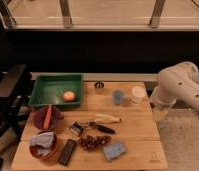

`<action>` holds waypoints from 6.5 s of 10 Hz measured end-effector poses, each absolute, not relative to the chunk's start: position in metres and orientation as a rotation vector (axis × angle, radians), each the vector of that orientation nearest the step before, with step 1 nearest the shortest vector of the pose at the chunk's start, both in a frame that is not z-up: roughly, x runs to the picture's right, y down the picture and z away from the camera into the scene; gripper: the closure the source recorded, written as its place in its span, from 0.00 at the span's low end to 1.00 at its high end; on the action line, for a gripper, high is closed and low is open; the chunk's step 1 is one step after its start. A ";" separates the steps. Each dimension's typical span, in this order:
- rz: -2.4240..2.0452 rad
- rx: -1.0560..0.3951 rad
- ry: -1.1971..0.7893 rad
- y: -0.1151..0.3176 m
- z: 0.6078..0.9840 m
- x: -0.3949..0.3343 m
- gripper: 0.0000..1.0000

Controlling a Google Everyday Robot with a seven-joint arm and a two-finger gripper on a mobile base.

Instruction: Place towel in plastic cup

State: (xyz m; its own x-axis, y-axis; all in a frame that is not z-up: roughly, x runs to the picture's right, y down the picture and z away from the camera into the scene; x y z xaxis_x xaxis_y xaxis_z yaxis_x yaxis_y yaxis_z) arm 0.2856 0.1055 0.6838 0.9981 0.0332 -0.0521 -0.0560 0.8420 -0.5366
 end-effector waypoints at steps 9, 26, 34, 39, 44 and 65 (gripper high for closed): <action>0.070 -0.508 -0.230 0.115 0.689 0.217 0.35; 0.083 -0.572 -0.587 0.181 0.693 0.072 0.35; 0.136 -0.581 -0.863 0.226 0.693 -0.029 0.35; 0.095 -0.528 -1.011 0.215 0.673 -0.077 0.35; 0.022 -0.516 -1.055 0.210 0.659 -0.110 0.35; 0.090 -0.454 -1.077 0.224 0.691 -0.215 0.35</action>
